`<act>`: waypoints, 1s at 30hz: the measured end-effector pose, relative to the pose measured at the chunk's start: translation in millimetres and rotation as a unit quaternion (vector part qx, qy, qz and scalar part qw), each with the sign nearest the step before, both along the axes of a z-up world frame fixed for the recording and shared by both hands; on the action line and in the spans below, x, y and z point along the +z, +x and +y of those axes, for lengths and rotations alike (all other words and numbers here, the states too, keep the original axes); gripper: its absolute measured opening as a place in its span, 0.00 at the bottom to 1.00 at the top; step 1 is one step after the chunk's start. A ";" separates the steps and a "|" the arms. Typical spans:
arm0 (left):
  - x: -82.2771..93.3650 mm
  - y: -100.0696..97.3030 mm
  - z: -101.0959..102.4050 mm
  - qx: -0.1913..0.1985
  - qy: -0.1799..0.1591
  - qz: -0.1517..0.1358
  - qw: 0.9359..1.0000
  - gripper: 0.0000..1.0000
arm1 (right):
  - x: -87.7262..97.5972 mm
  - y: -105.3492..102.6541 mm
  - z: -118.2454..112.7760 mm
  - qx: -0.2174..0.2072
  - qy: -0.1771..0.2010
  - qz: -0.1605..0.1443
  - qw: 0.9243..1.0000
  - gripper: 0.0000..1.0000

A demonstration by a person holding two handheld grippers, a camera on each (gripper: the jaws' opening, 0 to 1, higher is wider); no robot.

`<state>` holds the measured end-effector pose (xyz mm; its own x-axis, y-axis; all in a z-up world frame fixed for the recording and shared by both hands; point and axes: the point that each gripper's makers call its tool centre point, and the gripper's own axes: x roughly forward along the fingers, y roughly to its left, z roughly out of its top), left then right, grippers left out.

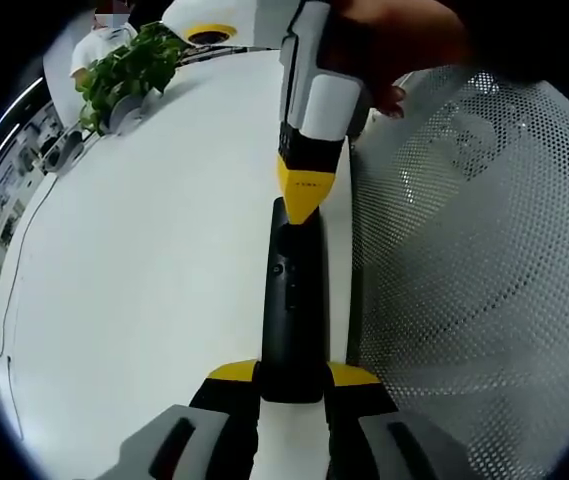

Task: Press the specified remote control buttons in sequence, fully releasing each button before pressing the next.

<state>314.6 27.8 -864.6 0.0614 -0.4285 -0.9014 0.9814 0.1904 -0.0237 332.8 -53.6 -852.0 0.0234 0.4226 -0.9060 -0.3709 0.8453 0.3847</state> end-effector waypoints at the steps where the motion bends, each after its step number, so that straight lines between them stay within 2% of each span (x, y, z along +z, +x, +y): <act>1: 0.0 0.0 0.0 0.000 0.000 0.000 1.000 0.25 | -0.1 0.1 0.0 0.000 0.000 0.000 1.000 0.00; 18: -0.2 0.3 -0.1 -0.002 0.002 0.001 1.000 0.25 | -2.4 -0.8 0.5 -0.006 0.003 0.010 1.000 0.00; 27: -0.1 0.6 -0.4 0.000 0.000 0.002 1.000 0.25 | -1.8 1.9 0.3 -0.005 -0.001 0.000 1.000 0.00; 30: 0.0 0.6 -0.3 0.000 0.000 0.001 1.000 0.25 | -1.9 3.0 -3.9 -0.004 -0.014 -0.005 1.000 0.00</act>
